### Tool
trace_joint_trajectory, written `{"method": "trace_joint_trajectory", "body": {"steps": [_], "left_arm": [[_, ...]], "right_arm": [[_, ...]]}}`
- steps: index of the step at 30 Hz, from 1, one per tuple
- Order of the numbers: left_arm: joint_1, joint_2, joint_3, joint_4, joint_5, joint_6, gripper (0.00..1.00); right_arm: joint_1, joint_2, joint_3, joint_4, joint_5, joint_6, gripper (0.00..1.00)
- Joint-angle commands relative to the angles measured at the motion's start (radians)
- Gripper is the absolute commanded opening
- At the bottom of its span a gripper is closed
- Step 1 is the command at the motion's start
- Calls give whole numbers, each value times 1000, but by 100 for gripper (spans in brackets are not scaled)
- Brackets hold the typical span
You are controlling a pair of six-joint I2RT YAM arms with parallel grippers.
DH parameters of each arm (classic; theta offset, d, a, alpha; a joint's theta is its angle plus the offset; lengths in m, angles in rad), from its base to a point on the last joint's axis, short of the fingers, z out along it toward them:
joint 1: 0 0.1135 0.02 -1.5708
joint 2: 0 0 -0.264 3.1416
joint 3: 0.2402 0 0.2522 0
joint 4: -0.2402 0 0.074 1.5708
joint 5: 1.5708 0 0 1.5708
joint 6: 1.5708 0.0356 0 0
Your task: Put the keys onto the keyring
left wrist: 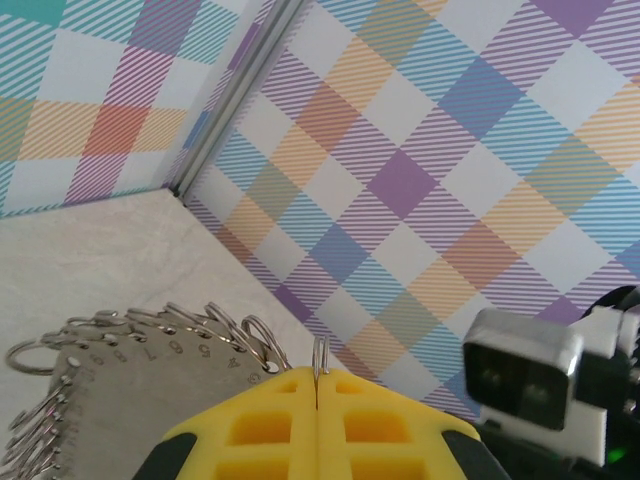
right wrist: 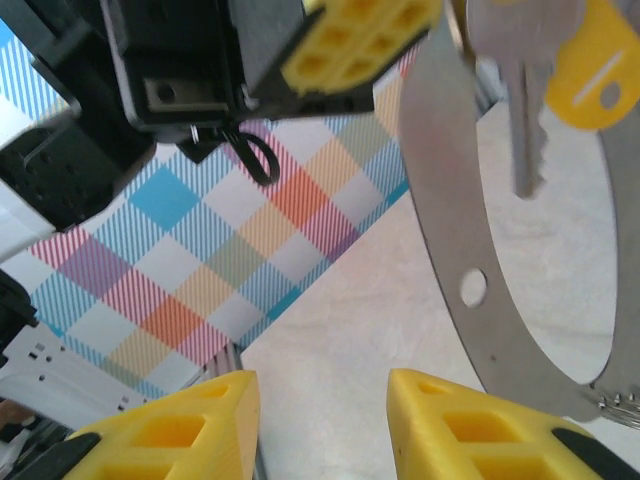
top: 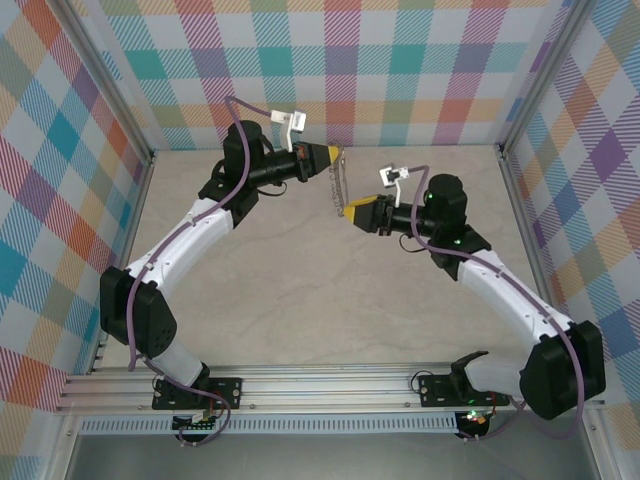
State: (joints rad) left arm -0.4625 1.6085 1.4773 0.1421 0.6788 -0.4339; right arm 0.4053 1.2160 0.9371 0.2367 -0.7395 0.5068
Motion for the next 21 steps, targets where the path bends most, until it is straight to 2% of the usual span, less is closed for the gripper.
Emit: {"method": "trace_joint_trajectory", "body": {"steps": [1, 6, 11, 21], "left_arm": [[-10, -28, -3, 66, 17, 4, 0], [-10, -29, -2, 63, 37, 9, 0], [-9, -29, 1, 63, 52, 9, 0], [-10, -24, 13, 64, 83, 9, 0]], "right_arm": [[-11, -19, 51, -17, 60, -22, 38], [-30, 18, 133, 21, 117, 1, 37], [-61, 84, 210, 85, 106, 50, 35], [-79, 246, 328, 200, -39, 134, 31]]}}
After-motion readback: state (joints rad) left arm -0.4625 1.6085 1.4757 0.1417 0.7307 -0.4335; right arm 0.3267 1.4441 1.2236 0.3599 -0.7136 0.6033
